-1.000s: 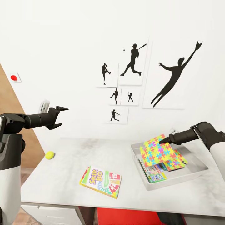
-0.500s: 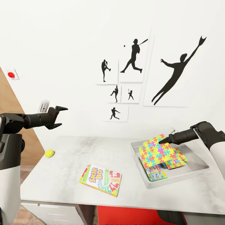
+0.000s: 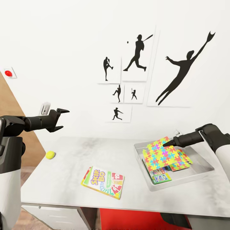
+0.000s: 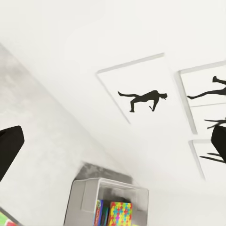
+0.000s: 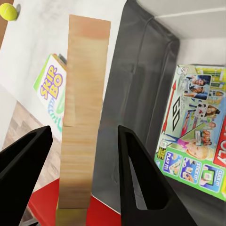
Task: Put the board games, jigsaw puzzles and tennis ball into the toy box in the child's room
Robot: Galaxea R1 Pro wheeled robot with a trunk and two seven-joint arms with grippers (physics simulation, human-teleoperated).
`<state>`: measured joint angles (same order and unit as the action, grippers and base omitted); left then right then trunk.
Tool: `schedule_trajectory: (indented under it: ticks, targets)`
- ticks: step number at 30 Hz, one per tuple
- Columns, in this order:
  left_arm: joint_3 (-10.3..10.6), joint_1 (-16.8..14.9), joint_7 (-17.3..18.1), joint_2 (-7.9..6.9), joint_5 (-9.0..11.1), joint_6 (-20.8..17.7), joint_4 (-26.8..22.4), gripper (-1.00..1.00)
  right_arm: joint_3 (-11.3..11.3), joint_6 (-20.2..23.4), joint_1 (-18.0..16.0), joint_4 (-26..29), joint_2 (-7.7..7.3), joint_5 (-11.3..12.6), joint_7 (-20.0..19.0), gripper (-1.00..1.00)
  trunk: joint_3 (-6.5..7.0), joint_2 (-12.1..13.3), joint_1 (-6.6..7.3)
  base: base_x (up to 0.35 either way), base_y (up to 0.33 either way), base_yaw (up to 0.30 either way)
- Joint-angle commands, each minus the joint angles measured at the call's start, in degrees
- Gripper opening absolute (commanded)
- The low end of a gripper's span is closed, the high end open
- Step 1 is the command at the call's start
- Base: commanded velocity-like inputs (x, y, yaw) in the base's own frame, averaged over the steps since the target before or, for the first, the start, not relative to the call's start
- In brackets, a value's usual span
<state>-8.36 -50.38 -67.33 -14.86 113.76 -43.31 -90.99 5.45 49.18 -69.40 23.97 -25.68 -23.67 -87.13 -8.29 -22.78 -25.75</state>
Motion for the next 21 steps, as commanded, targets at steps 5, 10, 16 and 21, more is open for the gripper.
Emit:
schedule_trajectory:
  ticks: [5, 10, 16, 21]
  targets:
    - [-0.1, -0.1, -0.5, -0.01, 0.4, -0.4, 0.0, 1.00, 0.1, 0.6, -0.6, 0.3, -0.12, -0.5, -0.5, -1.00, -0.61, -0.1, -0.04, 0.000, 0.000, 0.000]
    - [-0.1, -0.3, -0.5, -0.11, 0.5, -0.4, 0.0, 1.00, 0.1, 0.6, -1.8, 0.3, -0.15, -0.5, -0.5, -1.00, -1.08, -0.1, -0.04, 0.000, 0.000, 0.000]
    - [-0.1, -0.3, -0.5, -0.21, 0.5, -0.4, 0.0, 1.00, 0.1, -0.2, -2.2, 0.2, 0.08, -0.5, -1.2, -1.00, -1.64, -0.1, -0.04, 0.000, 0.000, 0.000]
    - [-0.1, -0.4, -0.5, -0.28, 0.5, -0.4, 0.0, 1.00, 0.1, -2.2, -2.3, 0.0, 0.10, -0.4, -1.6, -1.00, -2.11, -0.1, -0.04, 0.000, 0.000, 0.000]
